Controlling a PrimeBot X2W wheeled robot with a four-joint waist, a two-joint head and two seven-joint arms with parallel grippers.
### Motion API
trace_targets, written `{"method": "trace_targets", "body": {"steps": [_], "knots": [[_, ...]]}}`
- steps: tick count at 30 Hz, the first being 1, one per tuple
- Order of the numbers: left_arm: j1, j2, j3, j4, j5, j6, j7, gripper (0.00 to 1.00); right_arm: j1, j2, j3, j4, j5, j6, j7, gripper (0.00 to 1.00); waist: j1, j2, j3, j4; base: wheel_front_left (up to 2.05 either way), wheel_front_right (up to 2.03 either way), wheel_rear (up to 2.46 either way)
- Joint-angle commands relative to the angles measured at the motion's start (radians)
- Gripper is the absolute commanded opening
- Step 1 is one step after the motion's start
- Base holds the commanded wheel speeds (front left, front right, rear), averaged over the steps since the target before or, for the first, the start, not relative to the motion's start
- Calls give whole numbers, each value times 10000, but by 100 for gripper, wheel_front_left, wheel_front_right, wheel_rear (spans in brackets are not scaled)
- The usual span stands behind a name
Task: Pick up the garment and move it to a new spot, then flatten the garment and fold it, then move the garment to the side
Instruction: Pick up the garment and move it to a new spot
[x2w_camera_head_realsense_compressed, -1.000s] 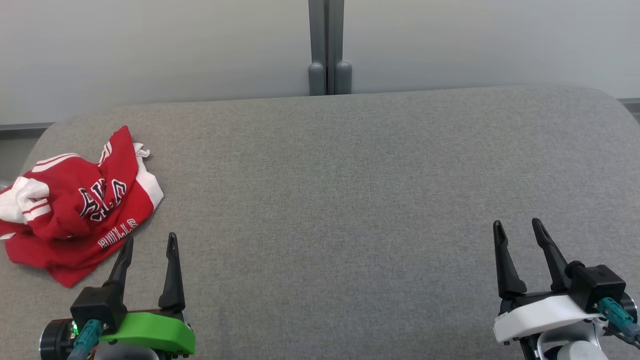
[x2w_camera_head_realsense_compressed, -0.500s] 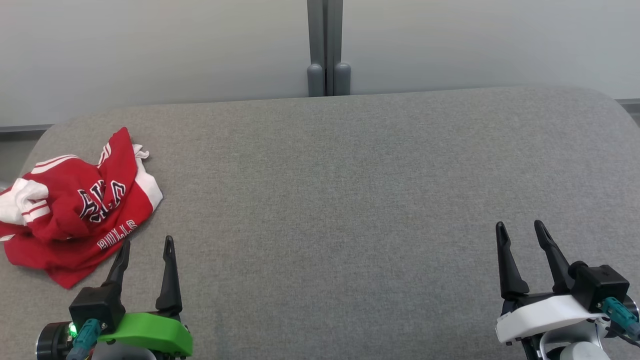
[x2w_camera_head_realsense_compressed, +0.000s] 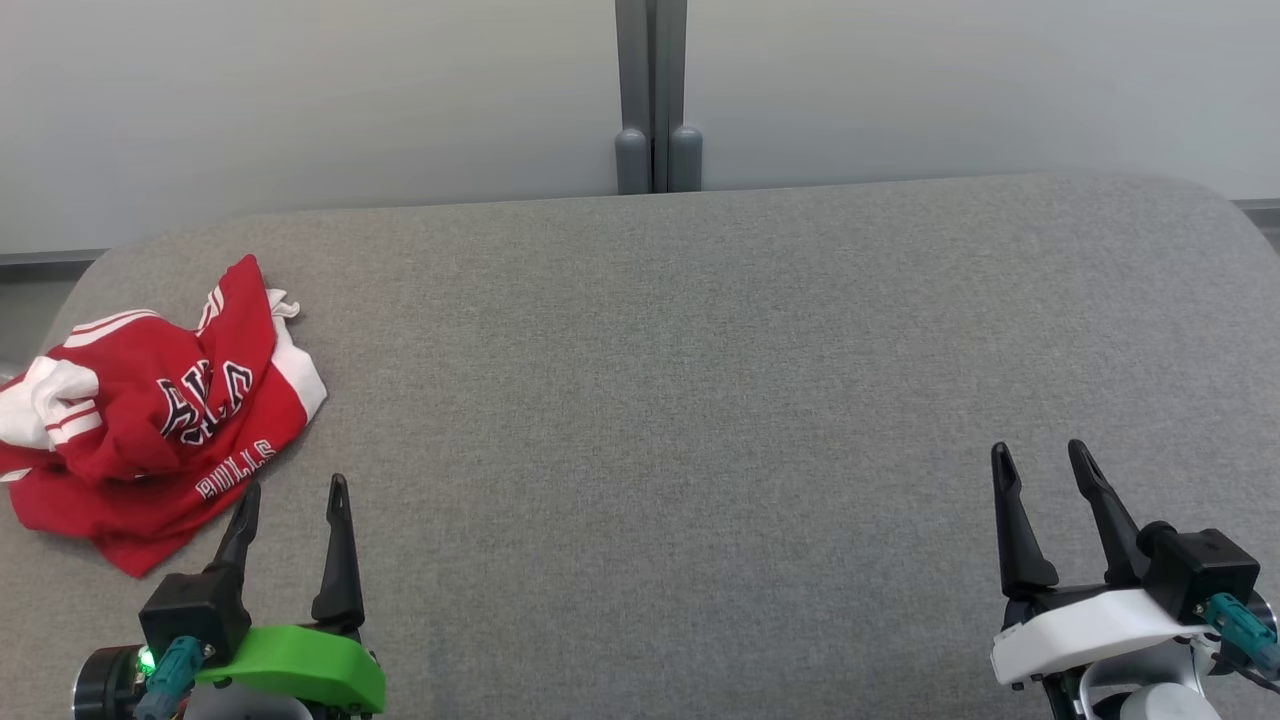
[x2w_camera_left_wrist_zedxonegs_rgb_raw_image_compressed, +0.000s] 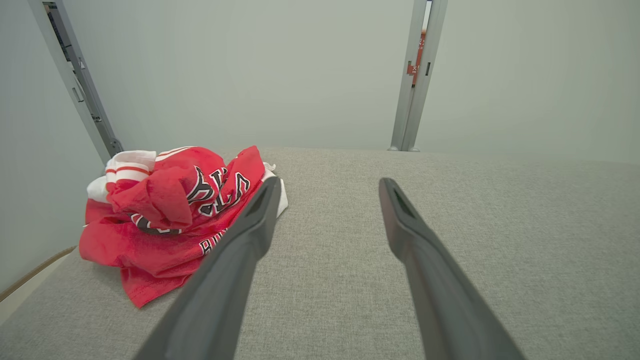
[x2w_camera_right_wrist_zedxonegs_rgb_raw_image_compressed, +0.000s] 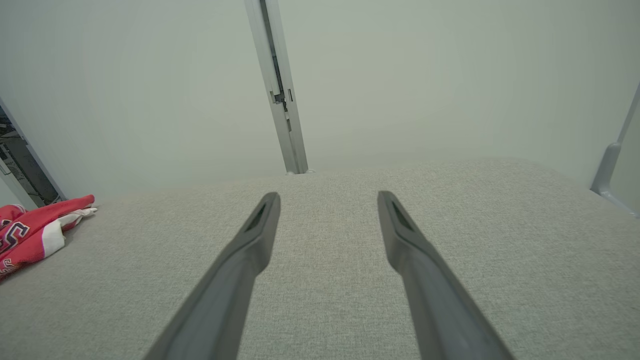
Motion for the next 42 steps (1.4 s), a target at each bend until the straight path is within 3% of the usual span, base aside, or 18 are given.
{"method": "trace_targets", "body": {"steps": [1,18,42], "knots": [[59,105,-2,13,-111,37,14,100,57,-38,14,-6,81,1,33,100,0,0,-4,-1,0,0,0],[142,249,-24,-153,-104,226,106,100,108,-37,98,-17,196,1,31,100,0,0,-51,486,0,0,0],[523,719,136,-656,-226,470,475,100,259,-38,506,389,548,1,-146,100,0,0,-345,2935,0,0,0]]}}
